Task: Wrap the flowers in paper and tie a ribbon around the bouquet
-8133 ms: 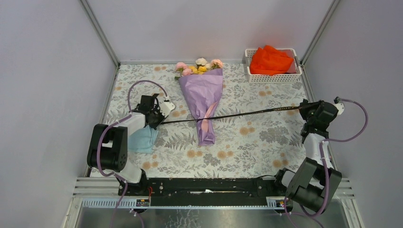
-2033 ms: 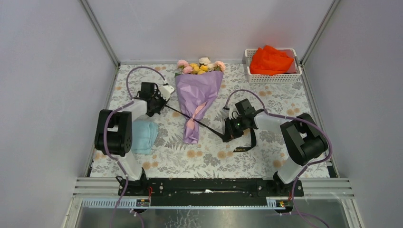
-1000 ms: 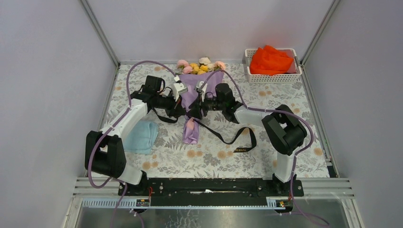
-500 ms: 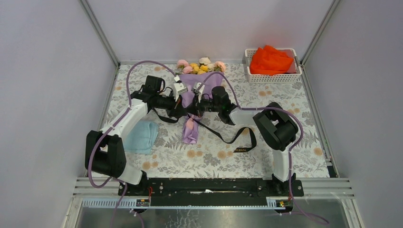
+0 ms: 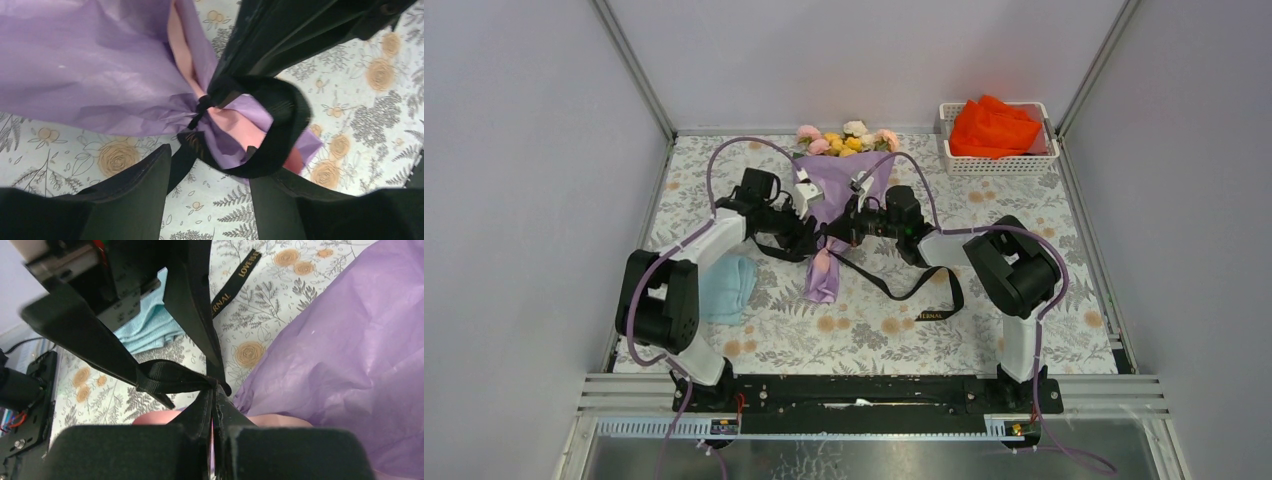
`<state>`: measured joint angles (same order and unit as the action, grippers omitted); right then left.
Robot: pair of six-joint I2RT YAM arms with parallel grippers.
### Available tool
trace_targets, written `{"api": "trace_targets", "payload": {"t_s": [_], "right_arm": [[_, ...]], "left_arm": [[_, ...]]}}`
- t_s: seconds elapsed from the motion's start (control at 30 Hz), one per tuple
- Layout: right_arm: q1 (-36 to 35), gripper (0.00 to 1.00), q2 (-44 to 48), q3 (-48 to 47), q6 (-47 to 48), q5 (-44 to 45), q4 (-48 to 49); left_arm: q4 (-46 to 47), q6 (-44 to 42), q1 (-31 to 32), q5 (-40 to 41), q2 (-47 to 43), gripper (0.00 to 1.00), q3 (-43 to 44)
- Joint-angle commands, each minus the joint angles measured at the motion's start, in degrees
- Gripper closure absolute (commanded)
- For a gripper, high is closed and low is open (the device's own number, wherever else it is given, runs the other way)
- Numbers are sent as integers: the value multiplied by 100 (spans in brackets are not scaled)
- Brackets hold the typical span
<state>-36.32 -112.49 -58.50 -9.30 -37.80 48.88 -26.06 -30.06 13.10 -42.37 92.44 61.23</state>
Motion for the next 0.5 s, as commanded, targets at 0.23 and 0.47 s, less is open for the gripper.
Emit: {"api": "trace_targets", "payload": {"t_s": [0.23,0.47], "right_arm": [[23,100,229,62,-1719,782,1101],[-57,100,276,123,-2226,1193,975]], "left_arm": [[4648,2315,188,619,-706,33,-2075],[5696,3574,364,1165,-607,57,-2216]]}}
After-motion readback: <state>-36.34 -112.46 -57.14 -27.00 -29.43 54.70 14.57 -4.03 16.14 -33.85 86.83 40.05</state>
